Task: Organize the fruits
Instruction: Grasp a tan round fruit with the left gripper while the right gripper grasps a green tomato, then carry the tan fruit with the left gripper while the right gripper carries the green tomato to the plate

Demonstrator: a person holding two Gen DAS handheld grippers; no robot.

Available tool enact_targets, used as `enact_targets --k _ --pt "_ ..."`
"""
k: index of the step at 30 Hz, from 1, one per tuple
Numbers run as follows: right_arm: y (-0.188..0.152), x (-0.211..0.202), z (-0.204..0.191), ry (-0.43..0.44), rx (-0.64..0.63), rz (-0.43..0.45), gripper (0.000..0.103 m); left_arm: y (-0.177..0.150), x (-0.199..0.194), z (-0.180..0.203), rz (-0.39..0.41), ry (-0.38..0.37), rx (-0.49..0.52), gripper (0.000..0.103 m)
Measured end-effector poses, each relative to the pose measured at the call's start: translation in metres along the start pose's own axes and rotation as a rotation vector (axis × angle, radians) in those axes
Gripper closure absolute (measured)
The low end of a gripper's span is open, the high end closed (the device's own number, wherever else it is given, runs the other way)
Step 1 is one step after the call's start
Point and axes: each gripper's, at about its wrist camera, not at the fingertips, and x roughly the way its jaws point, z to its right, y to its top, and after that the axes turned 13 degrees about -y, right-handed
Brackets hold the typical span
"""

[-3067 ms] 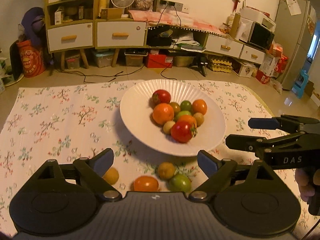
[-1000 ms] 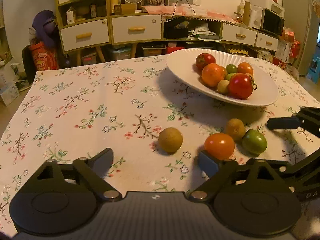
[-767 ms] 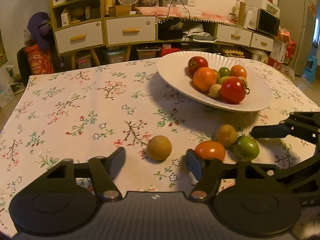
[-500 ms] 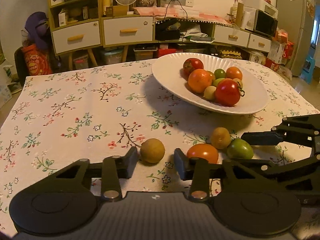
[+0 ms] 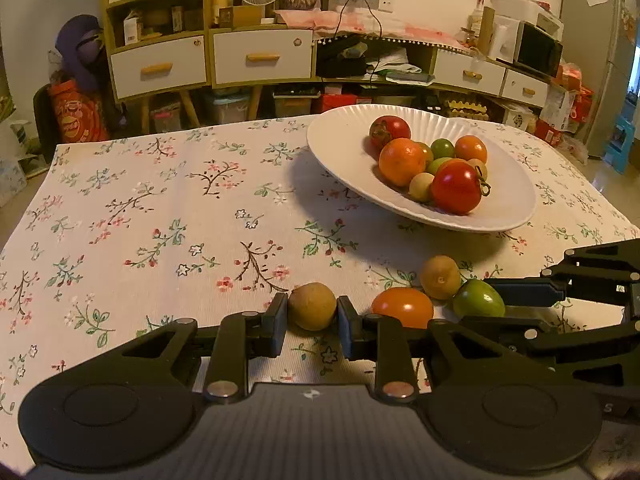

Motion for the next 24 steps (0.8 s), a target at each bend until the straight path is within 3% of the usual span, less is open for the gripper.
enact_targets --k 24 --pt "0.014 -0.015 0.003 0.013 0.002 -0.021 0.079 0.008 -0.019 0.016 -0.001 -0.034 -0.063 0.077"
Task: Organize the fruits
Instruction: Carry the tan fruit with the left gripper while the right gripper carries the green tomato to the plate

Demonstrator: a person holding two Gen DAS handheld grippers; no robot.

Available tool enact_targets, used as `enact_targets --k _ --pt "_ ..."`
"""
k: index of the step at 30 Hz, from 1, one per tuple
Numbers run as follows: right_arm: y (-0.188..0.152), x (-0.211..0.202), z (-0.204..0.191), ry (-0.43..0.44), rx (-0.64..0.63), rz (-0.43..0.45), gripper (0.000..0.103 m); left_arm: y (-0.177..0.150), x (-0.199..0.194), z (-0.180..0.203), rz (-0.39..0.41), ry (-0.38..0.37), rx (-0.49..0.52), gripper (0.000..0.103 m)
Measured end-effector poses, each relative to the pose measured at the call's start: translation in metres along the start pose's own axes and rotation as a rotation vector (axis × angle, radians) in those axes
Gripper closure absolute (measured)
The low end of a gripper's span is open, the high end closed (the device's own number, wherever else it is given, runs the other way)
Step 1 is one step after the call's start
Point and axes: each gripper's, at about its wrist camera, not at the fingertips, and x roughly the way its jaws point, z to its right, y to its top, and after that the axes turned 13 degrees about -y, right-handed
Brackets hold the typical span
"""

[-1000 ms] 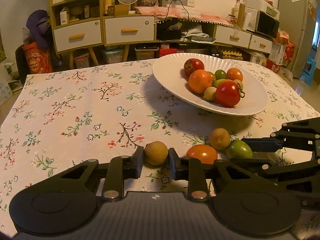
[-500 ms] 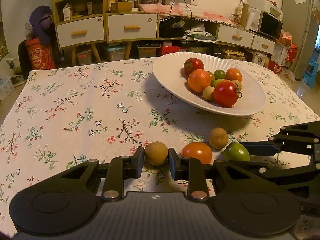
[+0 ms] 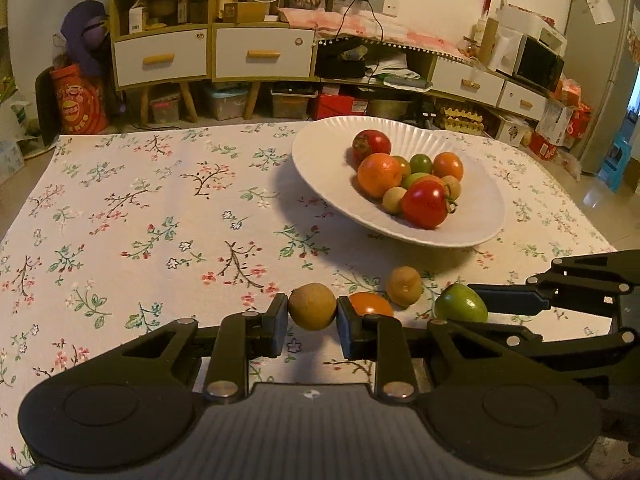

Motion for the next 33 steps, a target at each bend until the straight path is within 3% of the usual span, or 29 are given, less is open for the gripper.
enact_targets --k 24,30,33 --pt "0.026 -0.009 0.053 -0.061 0.122 0.040 0.079 0.026 0.007 0.043 0.078 -0.064 0.016 0.077" --pt "0.029 0.001 0.072 -0.090 0.145 0.029 0.079 0.039 0.020 0.043 0.073 -0.040 0.053 0.077" --pt "0.029 0.010 0.079 -0.095 0.159 0.017 0.079 0.048 0.032 0.044 0.062 0.003 0.118 0.077"
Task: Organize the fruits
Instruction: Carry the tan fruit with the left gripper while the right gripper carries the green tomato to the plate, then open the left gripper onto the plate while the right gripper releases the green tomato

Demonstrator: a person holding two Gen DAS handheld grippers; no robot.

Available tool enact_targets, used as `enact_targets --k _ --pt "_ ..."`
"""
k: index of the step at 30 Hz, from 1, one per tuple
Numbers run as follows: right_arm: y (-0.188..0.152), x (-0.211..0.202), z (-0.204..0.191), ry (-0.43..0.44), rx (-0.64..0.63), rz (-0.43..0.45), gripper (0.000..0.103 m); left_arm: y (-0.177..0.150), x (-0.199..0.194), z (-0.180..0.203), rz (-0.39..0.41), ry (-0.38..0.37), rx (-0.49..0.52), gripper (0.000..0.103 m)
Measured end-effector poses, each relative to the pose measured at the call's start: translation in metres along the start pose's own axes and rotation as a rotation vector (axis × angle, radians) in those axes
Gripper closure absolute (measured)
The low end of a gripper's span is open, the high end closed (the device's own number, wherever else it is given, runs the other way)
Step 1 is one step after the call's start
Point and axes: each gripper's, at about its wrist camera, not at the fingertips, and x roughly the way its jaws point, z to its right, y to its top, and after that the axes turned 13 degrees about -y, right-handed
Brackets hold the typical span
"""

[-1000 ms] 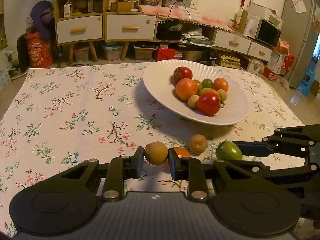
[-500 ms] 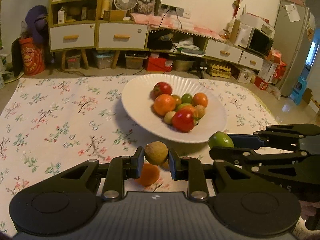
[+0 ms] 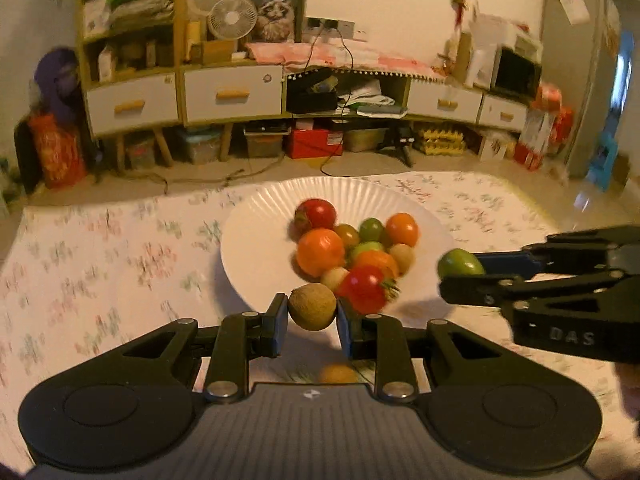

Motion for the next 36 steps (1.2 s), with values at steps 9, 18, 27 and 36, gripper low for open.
enact_targets --k 9,18,27,36 --pt "0.000 0.012 0.006 -0.006 -0.018 0.003 0.079 0.013 0.022 -0.011 -0.051 0.020 0.056 0.077" --pt "-0.003 0.016 0.009 -0.017 -0.036 -0.012 0.079 0.013 0.032 -0.019 -0.071 0.002 0.028 0.077" --pt "-0.005 0.019 0.008 -0.016 -0.045 -0.024 0.079 0.013 0.033 -0.022 -0.068 -0.005 0.018 0.076" --pt "-0.005 0.020 0.008 -0.015 -0.043 -0.023 0.078 0.013 0.030 -0.021 -0.060 0.002 0.031 0.075"
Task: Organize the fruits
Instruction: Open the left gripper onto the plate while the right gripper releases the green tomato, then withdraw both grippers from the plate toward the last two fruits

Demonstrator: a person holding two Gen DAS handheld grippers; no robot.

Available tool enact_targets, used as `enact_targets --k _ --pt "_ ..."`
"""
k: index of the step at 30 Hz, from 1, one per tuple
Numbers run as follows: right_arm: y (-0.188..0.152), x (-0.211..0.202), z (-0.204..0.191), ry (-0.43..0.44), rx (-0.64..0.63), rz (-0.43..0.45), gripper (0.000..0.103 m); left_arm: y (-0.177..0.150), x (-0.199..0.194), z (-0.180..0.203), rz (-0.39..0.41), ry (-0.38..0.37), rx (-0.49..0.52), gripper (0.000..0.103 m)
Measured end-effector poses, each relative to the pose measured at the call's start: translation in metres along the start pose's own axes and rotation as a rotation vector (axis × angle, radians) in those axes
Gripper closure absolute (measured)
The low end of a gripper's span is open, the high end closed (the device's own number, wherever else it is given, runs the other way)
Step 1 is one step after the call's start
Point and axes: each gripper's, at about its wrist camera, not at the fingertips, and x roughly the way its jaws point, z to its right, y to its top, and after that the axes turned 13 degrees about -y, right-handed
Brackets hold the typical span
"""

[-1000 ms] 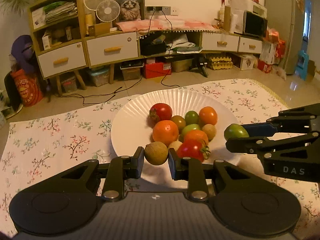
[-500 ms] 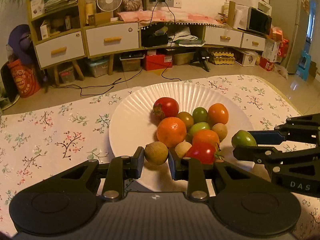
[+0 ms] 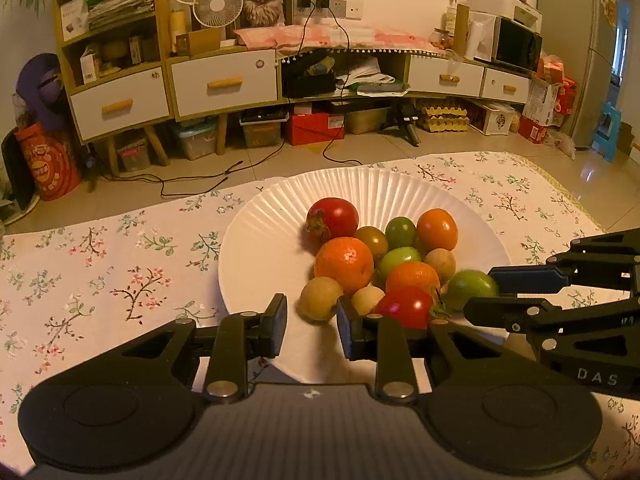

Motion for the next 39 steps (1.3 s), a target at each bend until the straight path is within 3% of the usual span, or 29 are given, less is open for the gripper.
enact_targets --k 4,13,15,21,39 --pt "0.001 -0.002 0.000 0.001 0.005 0.005 0.078 0.002 -0.004 -0.001 0.010 0.006 -0.001 0.074" --pt "0.005 -0.012 0.000 0.012 0.016 0.016 0.059 0.001 -0.022 0.000 0.032 0.021 0.006 0.057" --pt "0.006 -0.014 -0.001 0.010 0.016 0.020 0.050 -0.001 -0.026 0.000 0.038 0.025 0.004 0.052" --pt "0.006 -0.019 -0.004 -0.001 0.017 0.011 0.040 -0.008 -0.035 -0.002 0.037 0.036 -0.012 0.042" --pt "-0.006 -0.035 -0.014 0.000 0.007 -0.009 0.026 -0.042 -0.059 -0.002 -0.003 0.043 -0.068 0.019"
